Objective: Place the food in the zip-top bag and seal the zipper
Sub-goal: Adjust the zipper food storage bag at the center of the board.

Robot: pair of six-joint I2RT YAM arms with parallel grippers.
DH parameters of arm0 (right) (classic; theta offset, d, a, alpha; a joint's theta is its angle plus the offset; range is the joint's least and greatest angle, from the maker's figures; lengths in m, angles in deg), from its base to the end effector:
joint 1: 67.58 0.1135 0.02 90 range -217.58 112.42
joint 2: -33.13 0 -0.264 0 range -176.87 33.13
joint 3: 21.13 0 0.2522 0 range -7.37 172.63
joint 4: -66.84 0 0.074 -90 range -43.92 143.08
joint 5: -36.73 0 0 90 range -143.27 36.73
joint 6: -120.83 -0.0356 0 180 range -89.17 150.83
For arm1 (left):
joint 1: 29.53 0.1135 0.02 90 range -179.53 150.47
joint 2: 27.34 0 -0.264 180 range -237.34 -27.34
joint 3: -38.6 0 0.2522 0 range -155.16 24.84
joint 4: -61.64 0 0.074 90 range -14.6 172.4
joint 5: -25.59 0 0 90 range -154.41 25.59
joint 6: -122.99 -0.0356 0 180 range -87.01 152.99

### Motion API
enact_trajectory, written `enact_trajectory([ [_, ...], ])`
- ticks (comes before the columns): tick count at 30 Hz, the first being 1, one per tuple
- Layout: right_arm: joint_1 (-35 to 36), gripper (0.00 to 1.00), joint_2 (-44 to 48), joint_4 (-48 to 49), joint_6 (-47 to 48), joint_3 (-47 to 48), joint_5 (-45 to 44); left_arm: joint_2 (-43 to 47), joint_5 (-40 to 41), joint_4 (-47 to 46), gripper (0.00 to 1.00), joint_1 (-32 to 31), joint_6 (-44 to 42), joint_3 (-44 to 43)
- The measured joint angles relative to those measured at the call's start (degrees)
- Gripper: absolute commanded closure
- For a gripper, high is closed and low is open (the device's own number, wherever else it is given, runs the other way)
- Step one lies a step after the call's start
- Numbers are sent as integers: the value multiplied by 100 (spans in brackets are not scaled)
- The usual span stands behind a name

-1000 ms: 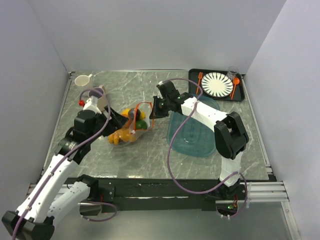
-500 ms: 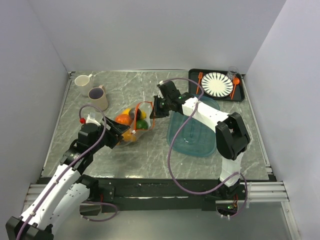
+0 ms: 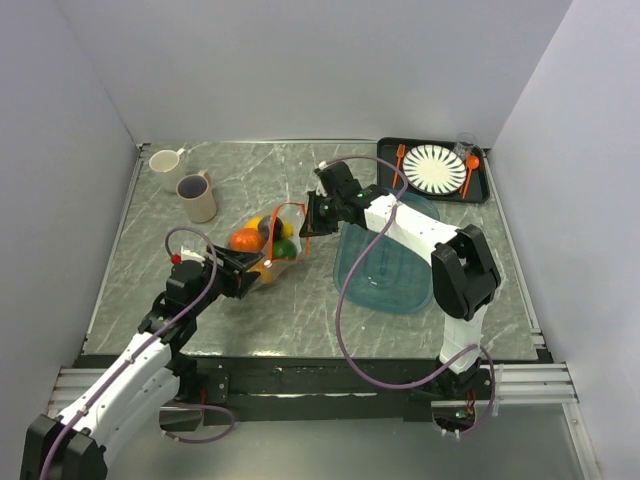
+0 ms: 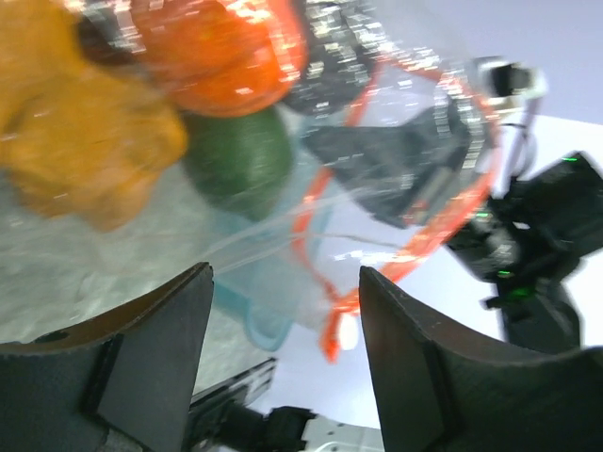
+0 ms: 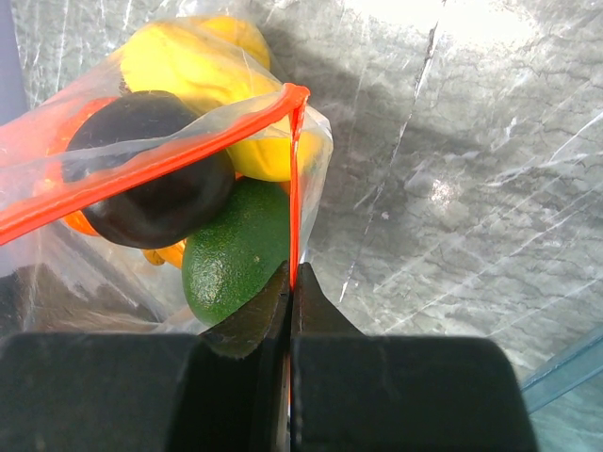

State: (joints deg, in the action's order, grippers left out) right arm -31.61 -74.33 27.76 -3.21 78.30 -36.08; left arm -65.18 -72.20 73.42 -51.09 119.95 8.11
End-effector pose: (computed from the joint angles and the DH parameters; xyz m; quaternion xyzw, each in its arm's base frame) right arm 0.3357 0.2566 0.2510 -0.0701 0.9193 0.3213 0.2163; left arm 0.1516 -0.0651 0.2074 -0.4060 0.7053 -0.5018 0.2929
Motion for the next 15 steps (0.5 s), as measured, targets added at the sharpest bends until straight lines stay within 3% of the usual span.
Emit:
enact_trajectory([
  [9,0,100,55,-22,4,-83,-24,-70,7,-863,36,0,234,151],
  [15,-2,100,74,-109,22,-83,-111,-199,-70,-1141,30,0,251,297],
])
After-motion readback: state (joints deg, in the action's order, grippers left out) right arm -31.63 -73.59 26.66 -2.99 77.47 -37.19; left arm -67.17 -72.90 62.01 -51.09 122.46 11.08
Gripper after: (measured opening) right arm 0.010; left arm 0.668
